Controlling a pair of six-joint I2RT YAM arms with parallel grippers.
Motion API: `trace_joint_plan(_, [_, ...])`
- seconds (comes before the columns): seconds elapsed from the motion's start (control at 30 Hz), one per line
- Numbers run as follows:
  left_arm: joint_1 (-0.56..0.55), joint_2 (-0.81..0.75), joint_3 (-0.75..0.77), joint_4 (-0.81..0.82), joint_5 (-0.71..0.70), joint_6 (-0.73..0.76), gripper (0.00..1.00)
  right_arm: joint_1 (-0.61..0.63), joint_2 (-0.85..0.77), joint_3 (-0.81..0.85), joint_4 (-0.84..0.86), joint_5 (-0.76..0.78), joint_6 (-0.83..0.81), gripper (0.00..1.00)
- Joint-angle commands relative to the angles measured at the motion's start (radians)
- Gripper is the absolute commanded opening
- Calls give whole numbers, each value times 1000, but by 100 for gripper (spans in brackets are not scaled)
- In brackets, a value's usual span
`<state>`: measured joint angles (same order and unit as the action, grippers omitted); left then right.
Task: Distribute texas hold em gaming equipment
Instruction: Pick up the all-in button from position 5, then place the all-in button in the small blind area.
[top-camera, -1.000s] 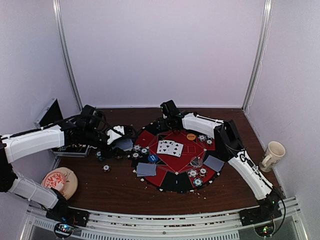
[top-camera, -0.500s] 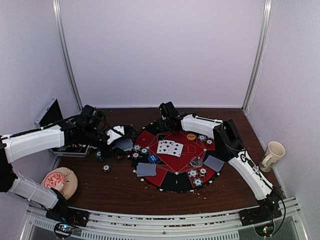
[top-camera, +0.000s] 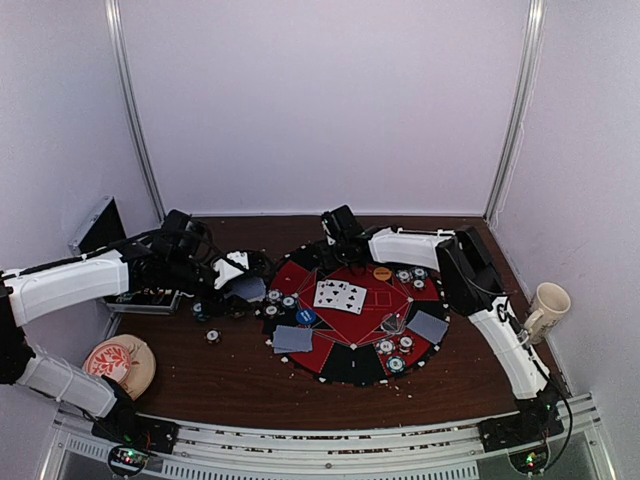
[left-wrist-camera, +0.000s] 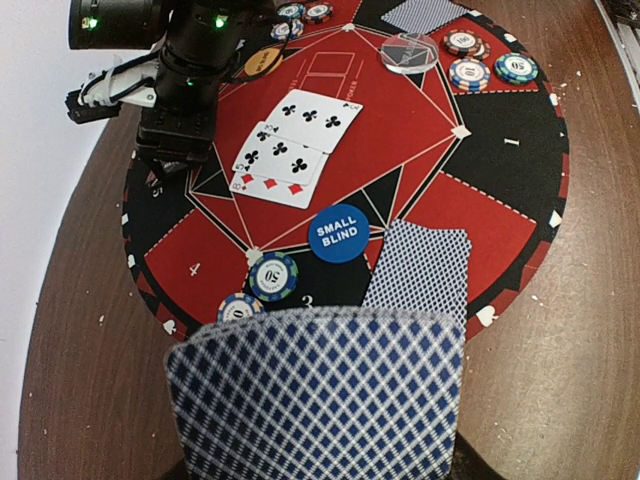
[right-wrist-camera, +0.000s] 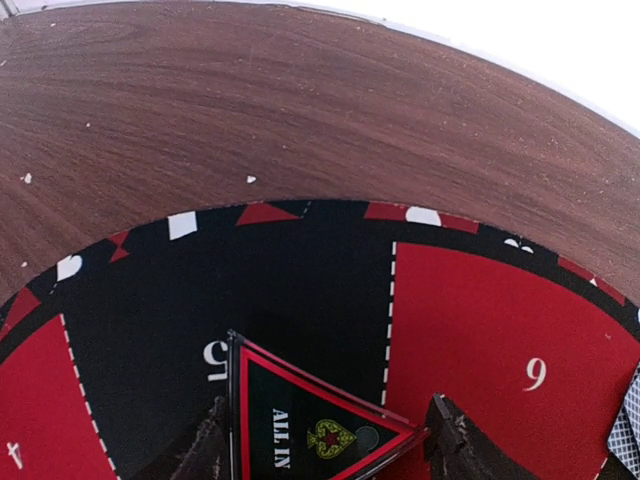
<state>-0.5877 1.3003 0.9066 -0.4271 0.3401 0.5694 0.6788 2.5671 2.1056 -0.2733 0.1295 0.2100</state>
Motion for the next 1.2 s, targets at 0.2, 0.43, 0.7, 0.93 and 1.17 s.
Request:
trace_joint_plan(0.2, [11,-23,-4,37,16,-5,54,31,-125,-54,39,-95,47,57])
trace_joint_plan(0.43, [10,-29,-5,37,19,-5,54,73,-312,-317,93,-92,48,56])
trace_joint_plan(0.7, [11,-33,-6,31,38,-5,54,152,-593,-659,125,-52,39,56])
trace_joint_plan(0.93, [10,-42,-9,30,43,-6,54,229,-715,-918,240,-23,24,56])
trace_joint_plan(1.17, [11,-36,-6,30,44,-9,54,281,-687,-976,270,-5,-12,56])
